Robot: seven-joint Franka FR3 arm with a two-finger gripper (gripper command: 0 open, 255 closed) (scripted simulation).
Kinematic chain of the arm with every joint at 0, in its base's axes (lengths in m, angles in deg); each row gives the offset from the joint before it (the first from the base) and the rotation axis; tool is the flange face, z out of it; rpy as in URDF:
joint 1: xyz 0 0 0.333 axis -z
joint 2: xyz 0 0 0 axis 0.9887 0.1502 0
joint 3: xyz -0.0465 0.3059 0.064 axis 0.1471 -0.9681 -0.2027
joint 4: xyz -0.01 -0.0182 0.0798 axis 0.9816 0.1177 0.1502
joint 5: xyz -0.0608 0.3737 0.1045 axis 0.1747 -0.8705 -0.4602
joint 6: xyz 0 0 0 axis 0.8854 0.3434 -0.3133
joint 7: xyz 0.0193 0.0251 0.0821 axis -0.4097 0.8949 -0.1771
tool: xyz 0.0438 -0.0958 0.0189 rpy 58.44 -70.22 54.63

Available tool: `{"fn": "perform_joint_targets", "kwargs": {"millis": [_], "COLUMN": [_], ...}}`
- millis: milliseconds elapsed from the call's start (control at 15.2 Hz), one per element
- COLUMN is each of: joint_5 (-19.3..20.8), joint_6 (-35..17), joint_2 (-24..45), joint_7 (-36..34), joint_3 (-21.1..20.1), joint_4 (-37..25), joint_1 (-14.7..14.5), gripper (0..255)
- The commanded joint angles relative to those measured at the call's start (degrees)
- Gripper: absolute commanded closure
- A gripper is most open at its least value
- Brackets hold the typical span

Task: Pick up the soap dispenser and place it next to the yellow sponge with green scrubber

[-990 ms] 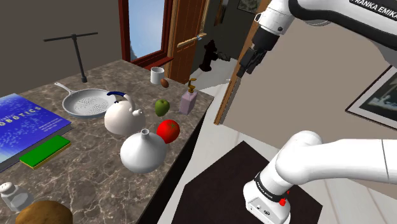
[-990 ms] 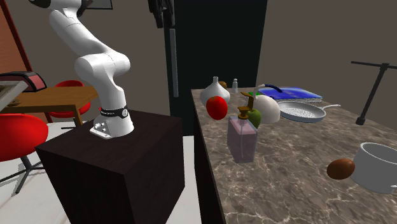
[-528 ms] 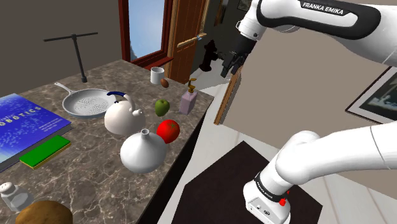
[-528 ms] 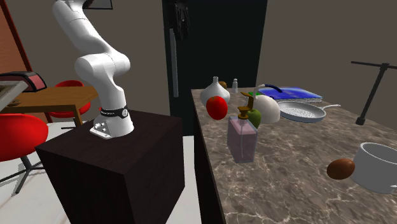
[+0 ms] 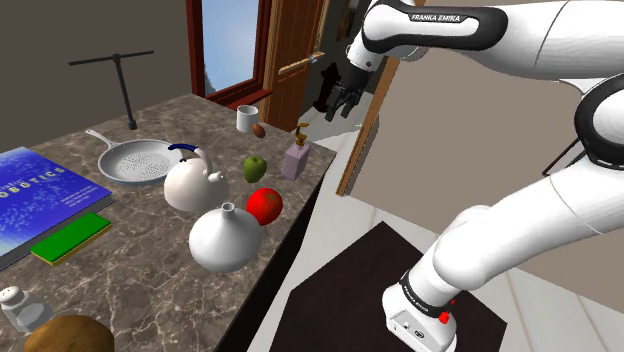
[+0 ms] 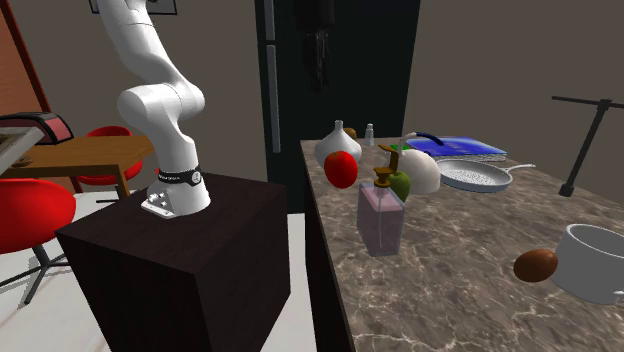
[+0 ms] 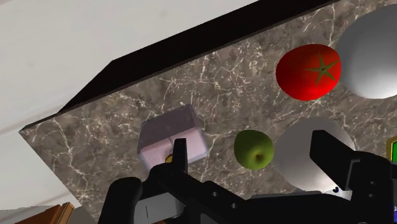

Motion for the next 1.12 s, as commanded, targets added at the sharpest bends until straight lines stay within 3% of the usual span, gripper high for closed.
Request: {"fn": "perform_joint_targets", "kwargs": {"millis": [0, 792, 1056], "joint_5": [-0.82, -7.27, -7.71], "joint_6": [-1.8, -5.76, -7.76], "joint_2": [4.64, 31.7, 33.19], "joint_7": [1.0, 7.15, 7.45], "joint_3": [0.57, 2.31, 2.09], "joint_4": [-2.59, -23.52, -22.94], "joint_1": [-0.15, 1.24, 1.22], "gripper": [0, 0, 0]}}
